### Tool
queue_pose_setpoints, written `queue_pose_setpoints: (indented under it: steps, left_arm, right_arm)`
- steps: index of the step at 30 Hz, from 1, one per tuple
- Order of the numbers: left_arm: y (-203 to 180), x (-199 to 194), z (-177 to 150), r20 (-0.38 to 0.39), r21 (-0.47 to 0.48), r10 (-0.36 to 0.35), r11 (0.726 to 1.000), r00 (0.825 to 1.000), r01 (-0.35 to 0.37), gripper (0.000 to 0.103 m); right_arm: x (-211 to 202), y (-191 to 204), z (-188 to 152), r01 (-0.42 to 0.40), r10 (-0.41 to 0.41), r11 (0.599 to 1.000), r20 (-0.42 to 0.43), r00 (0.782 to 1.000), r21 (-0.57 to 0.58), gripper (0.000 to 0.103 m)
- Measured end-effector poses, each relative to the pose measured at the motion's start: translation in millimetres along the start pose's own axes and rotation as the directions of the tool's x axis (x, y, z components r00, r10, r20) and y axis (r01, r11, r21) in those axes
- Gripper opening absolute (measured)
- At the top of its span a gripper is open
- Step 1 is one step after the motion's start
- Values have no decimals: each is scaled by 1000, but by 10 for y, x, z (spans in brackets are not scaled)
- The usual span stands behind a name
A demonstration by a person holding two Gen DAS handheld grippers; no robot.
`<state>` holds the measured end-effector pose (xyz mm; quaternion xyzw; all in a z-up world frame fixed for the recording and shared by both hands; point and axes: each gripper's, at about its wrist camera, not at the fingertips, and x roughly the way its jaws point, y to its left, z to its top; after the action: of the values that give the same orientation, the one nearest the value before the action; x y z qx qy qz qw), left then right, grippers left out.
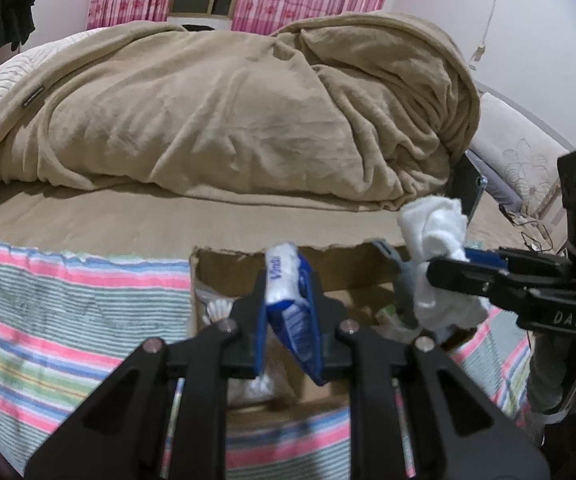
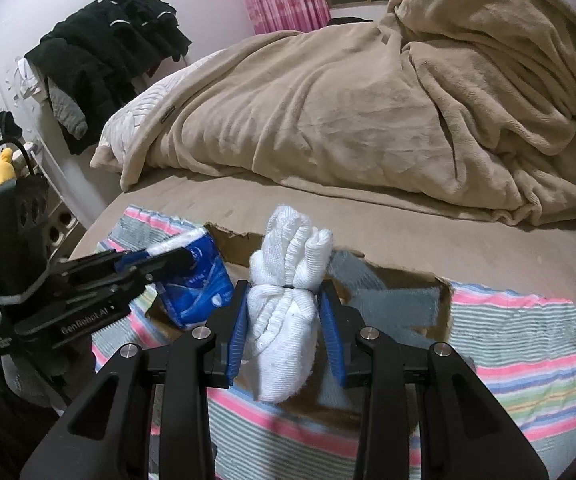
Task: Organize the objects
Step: 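Carry socks and blue tissue pack over the box and release both inside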
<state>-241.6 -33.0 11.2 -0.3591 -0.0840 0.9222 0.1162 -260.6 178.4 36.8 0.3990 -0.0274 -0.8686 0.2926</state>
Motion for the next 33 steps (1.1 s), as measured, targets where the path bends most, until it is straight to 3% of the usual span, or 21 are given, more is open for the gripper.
queue_pose_setpoints:
  steps: [8,14,19,23,25,27,33]
  left_arm:
    - [62,261,26,-31,21,25,999,999,-24,22]
    - [159,271,60,-36,-18,10,1000,999,-10,39]
    - [230,98,39,-15,-35,-4,999,1000,3,50]
    - [253,-89,5,3,-26,2,1000,1000,-2,53]
    - [260,-176,-23,10,-31,-1,1000,1000,1,59]
    - [263,-263,-51,18,-37,-10,999,1000,10,61]
    - [215,-484,-144,22,-26,-20,999,1000,20,61]
  right_arm:
    - [335,75,71,-13,13,1000,-50,999,-10,36]
    - [536,73,73,-8,8,1000,-84,996,-2,36]
    - [683,58,63,0,2,1000,-111,994,15,36]
    - [740,91,45,15,-12,1000,-122,992,18,38]
    - [740,108,55,24,-21,1000,-118,993,18,46]
    - [710,144,60,23,-22,1000,-110,994,11,54]
    - [672,350,-3,20,-28,998,-137,990,-60,55]
